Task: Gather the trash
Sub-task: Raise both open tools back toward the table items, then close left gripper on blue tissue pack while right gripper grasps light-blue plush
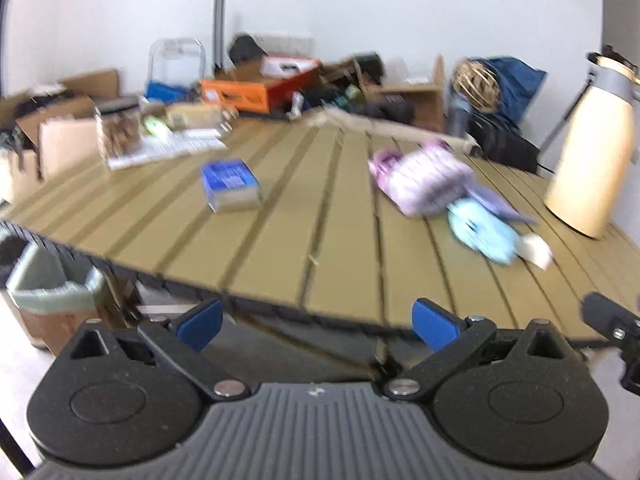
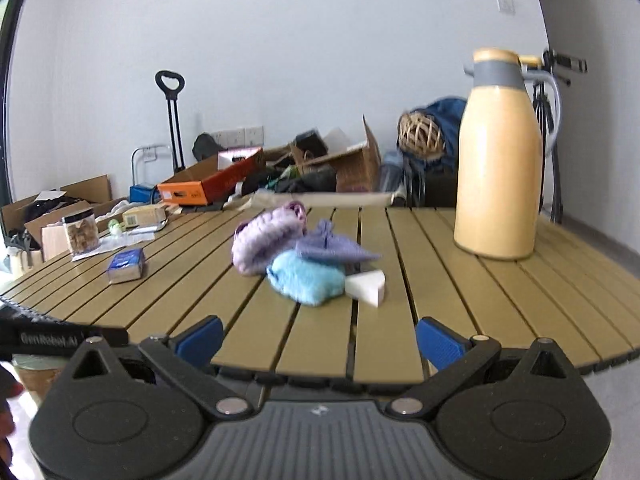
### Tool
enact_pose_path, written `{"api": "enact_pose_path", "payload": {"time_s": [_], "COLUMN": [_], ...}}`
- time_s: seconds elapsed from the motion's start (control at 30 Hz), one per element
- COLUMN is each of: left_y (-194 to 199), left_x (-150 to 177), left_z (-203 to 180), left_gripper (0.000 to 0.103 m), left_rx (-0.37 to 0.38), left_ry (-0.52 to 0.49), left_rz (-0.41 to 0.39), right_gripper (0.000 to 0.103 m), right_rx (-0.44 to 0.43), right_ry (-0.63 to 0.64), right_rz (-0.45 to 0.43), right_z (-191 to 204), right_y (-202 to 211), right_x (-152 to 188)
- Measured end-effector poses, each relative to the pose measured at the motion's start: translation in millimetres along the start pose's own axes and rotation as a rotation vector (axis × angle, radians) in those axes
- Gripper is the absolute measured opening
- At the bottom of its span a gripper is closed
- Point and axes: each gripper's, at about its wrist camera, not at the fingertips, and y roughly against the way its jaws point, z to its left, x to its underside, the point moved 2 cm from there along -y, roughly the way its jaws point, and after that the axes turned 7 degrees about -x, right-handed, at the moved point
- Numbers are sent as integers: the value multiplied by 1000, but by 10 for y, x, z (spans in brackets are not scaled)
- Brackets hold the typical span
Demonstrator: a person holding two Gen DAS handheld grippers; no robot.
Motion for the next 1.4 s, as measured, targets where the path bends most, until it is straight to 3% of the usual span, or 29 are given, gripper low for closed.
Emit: {"api": "enact_pose_path", "payload": {"time_s": [0.27,0.6,0.8,1.03,1.1,1.13,1.33,1.4], "left_y": [-361,-971,-1276,-1621,-1680,-1704,-1780,-1785], "left_x": [-354,-668,-807,-852,-860,-868,-893,-892], "left_z": [253,562,616,667,687,702,676,643], "left_gripper": [103,103,103,103,103,103,103,96], "left_rx": [-61,-117,-134,-140,-134,-126,-141,-139], "left_ry": [76,148,142,180,193,202,179,156], "left_rz": [-82,-80,-66,9,40,55,90,92], "right_gripper": [103,103,103,94,83,72,70,70], "right_rx": [-9,2,24,63,78,76,87,86], "right_ry": [11,-69,-120,-133,-137,-145,-108,-101], "right_rz": [-47,10,105,207,242,256,254,249], "right_z": [85,126,20,26,36,32,109,127], "right_y": [-412,-1215,-1696,-1974,-2048,-2077,-2062,-2033], "right_x": [-86,-143,-236,-334,-342,-335,-294,-290]}}
